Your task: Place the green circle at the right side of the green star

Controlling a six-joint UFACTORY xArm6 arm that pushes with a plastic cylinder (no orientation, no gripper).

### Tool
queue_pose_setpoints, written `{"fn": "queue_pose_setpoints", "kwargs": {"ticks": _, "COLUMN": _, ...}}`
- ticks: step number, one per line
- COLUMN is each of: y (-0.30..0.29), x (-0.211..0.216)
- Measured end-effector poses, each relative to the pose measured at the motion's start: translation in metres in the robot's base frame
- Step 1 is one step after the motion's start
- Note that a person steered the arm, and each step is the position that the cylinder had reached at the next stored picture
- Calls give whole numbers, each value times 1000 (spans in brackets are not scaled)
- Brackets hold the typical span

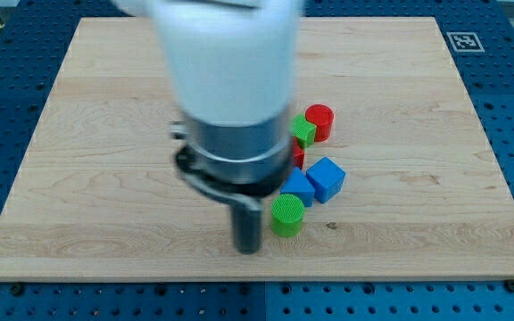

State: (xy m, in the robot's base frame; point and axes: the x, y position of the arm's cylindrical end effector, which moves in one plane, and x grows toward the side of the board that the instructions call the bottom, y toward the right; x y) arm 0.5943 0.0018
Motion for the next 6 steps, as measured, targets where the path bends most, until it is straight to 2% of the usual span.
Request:
{"fn": "queue_pose_setpoints", "kwargs": {"ticks": 1, "y": 48, "x": -12}}
{"fn": "queue_pose_setpoints", "kwargs": {"ticks": 2, "y": 69, "x": -40}}
{"fn": "queue_pose_setpoints", "kwargs": {"ticks": 3, "y": 70, "x": -72}}
{"fn": "queue_pose_setpoints", "kwargs": {"ticks": 5, "y": 71, "x": -97}}
{"fn": "queue_pose_setpoints", "kwargs": {"ticks": 6, "y": 71, "x": -128}}
